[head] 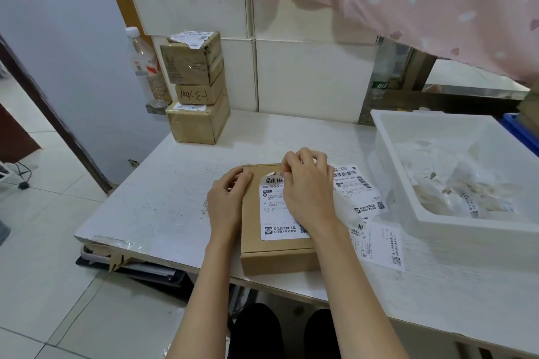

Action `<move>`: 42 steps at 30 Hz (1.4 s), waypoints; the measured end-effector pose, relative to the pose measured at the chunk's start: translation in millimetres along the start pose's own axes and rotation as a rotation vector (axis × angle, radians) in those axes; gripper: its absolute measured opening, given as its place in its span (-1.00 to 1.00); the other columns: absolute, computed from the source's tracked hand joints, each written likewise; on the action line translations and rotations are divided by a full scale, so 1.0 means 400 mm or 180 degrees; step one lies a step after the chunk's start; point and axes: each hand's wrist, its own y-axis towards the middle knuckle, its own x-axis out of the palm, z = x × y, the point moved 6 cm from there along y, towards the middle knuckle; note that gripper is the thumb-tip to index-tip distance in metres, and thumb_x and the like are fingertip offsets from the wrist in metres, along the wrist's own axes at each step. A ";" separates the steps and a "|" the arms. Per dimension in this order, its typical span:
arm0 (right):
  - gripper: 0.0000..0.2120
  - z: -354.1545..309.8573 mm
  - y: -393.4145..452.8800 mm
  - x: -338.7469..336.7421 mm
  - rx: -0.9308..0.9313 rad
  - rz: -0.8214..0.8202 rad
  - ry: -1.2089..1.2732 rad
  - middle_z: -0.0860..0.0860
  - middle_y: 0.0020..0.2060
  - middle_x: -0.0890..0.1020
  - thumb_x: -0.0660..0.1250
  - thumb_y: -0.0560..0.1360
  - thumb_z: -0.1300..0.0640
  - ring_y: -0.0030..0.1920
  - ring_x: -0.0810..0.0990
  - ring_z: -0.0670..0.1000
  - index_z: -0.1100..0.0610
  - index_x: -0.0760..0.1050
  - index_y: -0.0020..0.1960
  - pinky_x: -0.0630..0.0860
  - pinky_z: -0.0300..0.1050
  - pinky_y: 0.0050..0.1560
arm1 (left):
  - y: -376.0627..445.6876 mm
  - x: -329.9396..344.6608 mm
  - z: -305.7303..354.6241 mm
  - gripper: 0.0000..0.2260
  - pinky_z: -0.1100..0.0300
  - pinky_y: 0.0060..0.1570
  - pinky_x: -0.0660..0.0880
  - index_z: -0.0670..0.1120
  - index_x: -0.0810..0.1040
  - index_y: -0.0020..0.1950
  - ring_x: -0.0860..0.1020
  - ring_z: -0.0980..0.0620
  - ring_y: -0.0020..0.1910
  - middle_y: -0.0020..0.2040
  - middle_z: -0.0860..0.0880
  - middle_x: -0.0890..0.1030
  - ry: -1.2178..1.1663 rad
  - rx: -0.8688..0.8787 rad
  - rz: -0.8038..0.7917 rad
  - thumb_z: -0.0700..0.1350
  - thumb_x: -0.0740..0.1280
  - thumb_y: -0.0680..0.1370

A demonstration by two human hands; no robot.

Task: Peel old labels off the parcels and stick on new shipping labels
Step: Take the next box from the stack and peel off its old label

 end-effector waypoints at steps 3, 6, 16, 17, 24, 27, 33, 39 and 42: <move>-0.83 0.000 0.000 0.001 0.0001 -0.0038 -0.0011 -0.12 0.00 0.45 0.20 0.55 0.23 0.21 0.29 0.02 -0.01 0.29 -0.09 0.09 -0.17 0.06 | 0.000 -0.001 -0.001 -0.71 -0.09 0.13 0.54 0.09 0.69 0.04 0.62 0.02 0.04 0.00 0.07 0.69 0.0017 0.0016 0.0007 0.18 0.35 0.42; -0.82 -0.001 0.000 -0.002 -0.0006 -0.0001 -0.0024 -0.14 -0.03 0.44 0.21 0.54 0.25 0.17 0.30 0.01 -0.01 0.29 -0.10 0.06 -0.19 0.03 | -0.001 -0.001 0.000 -0.71 -0.11 0.13 0.54 0.10 0.68 0.04 0.62 0.00 0.05 0.00 0.07 0.69 0.0023 0.0006 0.0007 0.19 0.35 0.42; -0.74 0.020 -0.017 -0.040 0.0599 0.0374 0.0373 -0.11 -0.03 0.44 0.34 0.43 0.25 0.08 0.34 0.00 0.05 0.44 0.08 0.28 -0.10 0.05 | 0.000 -0.003 -0.006 -0.66 -0.13 0.14 0.53 0.14 0.68 0.06 0.61 0.01 0.08 0.06 0.06 0.67 0.0125 0.0047 0.0007 0.26 0.34 0.41; -0.74 0.034 -0.022 -0.046 0.0783 0.0390 0.0295 -0.10 -0.01 0.41 0.35 0.43 0.22 0.09 0.32 0.00 0.05 0.43 0.09 0.25 -0.12 0.04 | 0.000 -0.003 -0.003 -0.66 -0.11 0.14 0.54 0.11 0.68 0.07 0.61 0.03 0.08 0.04 0.07 0.68 0.0103 0.0057 0.0018 0.24 0.34 0.41; -0.96 0.056 -0.027 -0.038 0.0999 0.0387 0.0191 0.04 0.06 0.45 0.29 0.54 0.19 0.12 0.32 0.10 0.12 0.53 -0.04 0.27 -0.13 0.02 | -0.003 -0.005 -0.003 -0.66 -0.11 0.14 0.54 0.07 0.69 0.07 0.62 0.01 0.06 0.00 0.08 0.69 0.0055 0.0055 0.0007 0.20 0.35 0.42; -0.95 0.050 -0.021 -0.038 0.0836 0.0379 0.0207 0.04 0.08 0.46 0.30 0.54 0.22 0.13 0.32 0.09 0.15 0.53 -0.07 0.25 -0.16 0.03 | -0.005 -0.004 0.002 -0.67 -0.07 0.13 0.54 0.05 0.69 0.07 0.62 0.03 0.04 -0.01 0.07 0.69 0.0056 0.0074 0.0004 0.18 0.34 0.42; -0.89 0.020 -0.018 -0.043 0.0450 0.0321 0.0249 -0.08 0.00 0.44 0.33 0.50 0.18 0.15 0.31 0.00 0.08 0.44 -0.18 0.13 -0.19 0.08 | -0.006 -0.003 0.001 -0.66 -0.04 0.13 0.54 0.05 0.69 0.08 0.61 0.04 0.06 0.01 0.09 0.69 0.0047 0.0061 0.0029 0.19 0.34 0.42; -0.89 0.029 -0.025 -0.045 0.0739 0.0479 0.0736 -0.08 -0.04 0.37 0.38 0.46 0.14 0.06 0.39 -0.01 0.10 0.44 -0.12 0.16 -0.20 0.07 | -0.003 -0.003 0.001 -0.67 -0.09 0.12 0.54 0.07 0.68 0.06 0.62 0.04 0.04 -0.01 0.08 0.69 0.0090 0.0091 0.0001 0.20 0.34 0.43; -0.69 0.029 -0.029 -0.036 0.0803 0.0275 0.0570 -0.02 0.10 0.38 0.39 0.45 0.14 0.14 0.41 0.03 0.14 0.41 0.14 0.27 -0.11 0.19 | -0.002 -0.004 -0.002 -0.65 -0.09 0.13 0.54 0.07 0.68 0.07 0.62 0.04 0.05 -0.01 0.09 0.69 0.0095 0.0093 -0.0008 0.22 0.34 0.41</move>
